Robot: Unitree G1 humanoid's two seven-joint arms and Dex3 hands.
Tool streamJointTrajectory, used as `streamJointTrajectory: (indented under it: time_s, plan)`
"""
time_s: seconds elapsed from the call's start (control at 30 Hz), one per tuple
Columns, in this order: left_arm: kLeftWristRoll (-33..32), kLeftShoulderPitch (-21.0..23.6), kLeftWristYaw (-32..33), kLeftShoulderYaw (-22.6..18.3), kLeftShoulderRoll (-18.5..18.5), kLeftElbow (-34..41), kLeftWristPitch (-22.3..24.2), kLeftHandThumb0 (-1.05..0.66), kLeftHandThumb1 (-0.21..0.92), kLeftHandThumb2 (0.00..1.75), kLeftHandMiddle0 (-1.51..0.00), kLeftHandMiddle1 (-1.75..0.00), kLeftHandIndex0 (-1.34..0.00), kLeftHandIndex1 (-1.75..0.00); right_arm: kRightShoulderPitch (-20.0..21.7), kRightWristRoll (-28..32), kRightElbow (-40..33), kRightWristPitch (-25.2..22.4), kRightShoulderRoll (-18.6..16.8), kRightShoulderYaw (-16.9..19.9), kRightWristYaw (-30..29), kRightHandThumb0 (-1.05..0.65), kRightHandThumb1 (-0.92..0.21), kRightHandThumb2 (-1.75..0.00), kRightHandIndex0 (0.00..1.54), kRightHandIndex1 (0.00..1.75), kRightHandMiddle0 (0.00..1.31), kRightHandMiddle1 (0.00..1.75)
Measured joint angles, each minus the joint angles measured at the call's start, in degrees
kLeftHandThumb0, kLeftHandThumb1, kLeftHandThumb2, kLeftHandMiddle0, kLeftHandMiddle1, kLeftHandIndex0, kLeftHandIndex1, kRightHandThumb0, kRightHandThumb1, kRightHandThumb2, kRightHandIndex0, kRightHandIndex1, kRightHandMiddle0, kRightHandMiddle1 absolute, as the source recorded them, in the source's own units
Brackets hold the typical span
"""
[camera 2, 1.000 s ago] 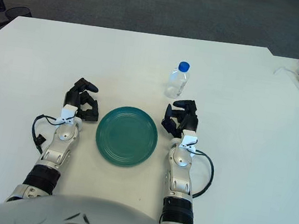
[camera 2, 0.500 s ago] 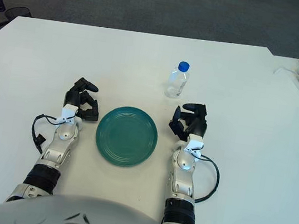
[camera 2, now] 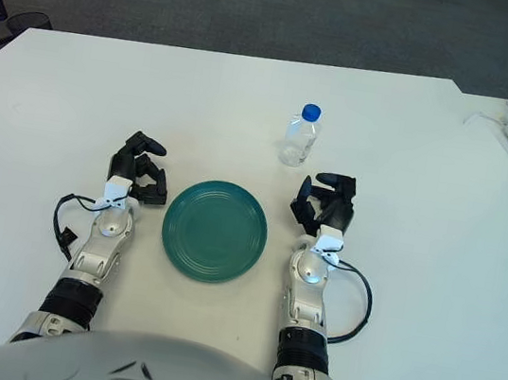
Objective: Put the bottle into the plate.
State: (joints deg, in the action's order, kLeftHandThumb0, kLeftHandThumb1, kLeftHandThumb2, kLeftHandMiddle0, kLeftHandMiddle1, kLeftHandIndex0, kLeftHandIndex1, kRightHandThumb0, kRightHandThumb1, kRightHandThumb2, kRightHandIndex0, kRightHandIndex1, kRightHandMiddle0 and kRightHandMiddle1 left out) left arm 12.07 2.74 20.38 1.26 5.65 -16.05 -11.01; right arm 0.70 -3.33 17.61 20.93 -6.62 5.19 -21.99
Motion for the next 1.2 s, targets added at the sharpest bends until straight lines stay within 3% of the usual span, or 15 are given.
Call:
streamJointTrajectory:
  time_s: [0.1,0.17,0.27,0.4,0.7,0.93,1.2]
  plan:
    - [-0.05,0.06,0.04,0.02,-0.03,-0.04,0.02,0.0,-0.06,1.75,-0.87,-1.74,-0.69,-1.75,0.28,-0.66,0.6,0.25,0.01,-0.51,0.07,-0.47,-0.67,-0.61,0.09,0.62,0.01,0.87]
    - [-0.34,0.1,-0.22,-0.02,-0.05,-0.06,0.02,0.0,-0.06,1.75,-0.87,-1.74,-0.69,-1.75,0.54,-1.21,1.07,0.38,0.01,-0.71,-0.19,-0.49,-0.66,-0.6,0.09,0.47,0.01,0.72]
    - [-0.8,0.12,-0.88,-0.16,-0.06,-0.03,0.03,0.0,-0.06,1.74,-0.88,-1.73,-0.68,-1.75,0.88,-2.06,1.65,0.53,0.02,-0.84,-0.65,-0.51,-0.66,-0.58,0.1,0.26,0.0,0.51]
    - [-1.84,0.04,-2.07,-0.45,-0.13,0.34,0.33,0.0,-0.04,1.72,-0.87,-1.73,-0.66,-1.75,1.15,-3.03,2.13,0.62,0.05,-1.07,-1.36,-0.56,-0.69,-0.52,0.11,0.12,0.0,0.35]
    - [-0.88,-0.16,-1.39,-0.39,-0.02,1.86,2.65,0.0,-0.06,1.74,-0.88,-1.74,-0.67,-1.75,1.91,-6.77,2.51,-1.29,0.92,-2.63,-1.46,-0.78,-0.89,-0.23,0.09,0.01,0.0,0.22]
    - [-1.02,-0.17,-1.62,-0.36,-0.03,2.01,2.76,0.0,-0.06,1.75,-0.88,-1.73,-0.68,-1.75,3.34,-9.45,2.11,-5.99,1.96,-3.74,-1.11,-0.92,-0.92,-0.18,0.02,0.0,0.0,0.13]
    - [-0.98,-0.31,-1.72,-0.36,-0.09,2.55,3.3,0.0,-0.06,1.75,-0.88,-1.74,-0.68,-1.75,3.78,-10.83,0.15,-9.86,0.73,-3.81,-4.16,-0.9,-0.92,-0.17,0.0,0.0,0.0,0.03]
